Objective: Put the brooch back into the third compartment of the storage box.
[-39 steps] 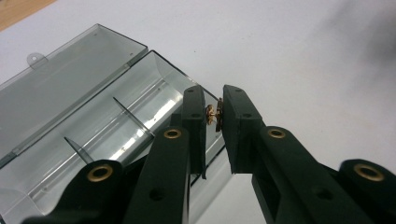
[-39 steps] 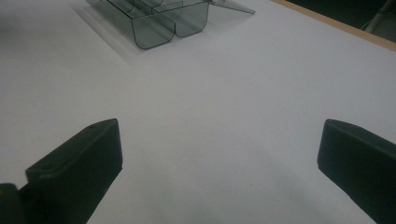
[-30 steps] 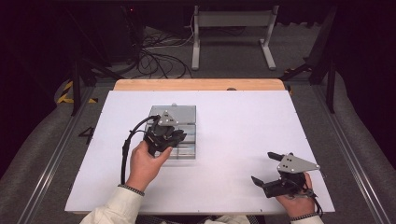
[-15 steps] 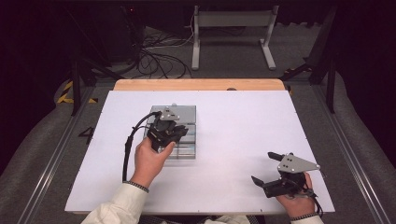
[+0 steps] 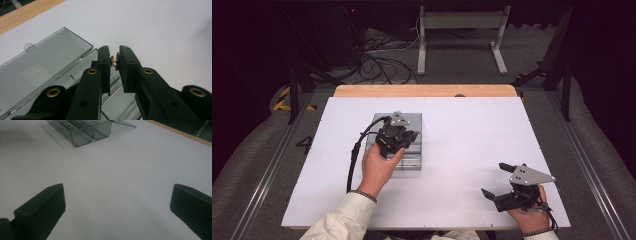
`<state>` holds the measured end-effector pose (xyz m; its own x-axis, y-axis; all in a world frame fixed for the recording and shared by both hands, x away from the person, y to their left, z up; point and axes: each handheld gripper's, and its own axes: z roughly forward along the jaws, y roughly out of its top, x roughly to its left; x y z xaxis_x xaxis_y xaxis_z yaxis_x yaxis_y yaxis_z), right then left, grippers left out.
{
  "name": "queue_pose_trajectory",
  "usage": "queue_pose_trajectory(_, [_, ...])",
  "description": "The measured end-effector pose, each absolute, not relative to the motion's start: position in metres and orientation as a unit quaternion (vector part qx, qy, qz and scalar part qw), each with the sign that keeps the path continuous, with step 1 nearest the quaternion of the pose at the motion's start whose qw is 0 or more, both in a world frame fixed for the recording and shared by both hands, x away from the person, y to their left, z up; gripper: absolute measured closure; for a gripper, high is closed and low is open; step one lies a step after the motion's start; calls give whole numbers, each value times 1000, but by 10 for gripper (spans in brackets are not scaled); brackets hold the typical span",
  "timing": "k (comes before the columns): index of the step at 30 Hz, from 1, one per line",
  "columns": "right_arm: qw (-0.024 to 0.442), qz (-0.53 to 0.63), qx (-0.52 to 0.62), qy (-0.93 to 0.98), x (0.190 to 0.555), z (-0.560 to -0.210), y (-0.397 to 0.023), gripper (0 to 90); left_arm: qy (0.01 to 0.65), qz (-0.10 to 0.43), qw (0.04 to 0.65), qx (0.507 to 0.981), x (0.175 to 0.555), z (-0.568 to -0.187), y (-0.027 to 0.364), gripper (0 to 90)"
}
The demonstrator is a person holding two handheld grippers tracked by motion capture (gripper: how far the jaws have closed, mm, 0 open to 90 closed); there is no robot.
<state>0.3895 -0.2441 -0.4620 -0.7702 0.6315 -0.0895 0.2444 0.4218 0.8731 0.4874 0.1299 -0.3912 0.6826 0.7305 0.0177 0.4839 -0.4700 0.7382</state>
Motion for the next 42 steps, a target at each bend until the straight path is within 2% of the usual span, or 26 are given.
queue_pose_trajectory(16, [208,466,266,818,389,-462,-244,8,367,179,345,845,499,-405,122,793])
queue_pose_trajectory(42, [206,465,265,819,389,-462,-244,8,370,160,284,870,521,-437,116,791])
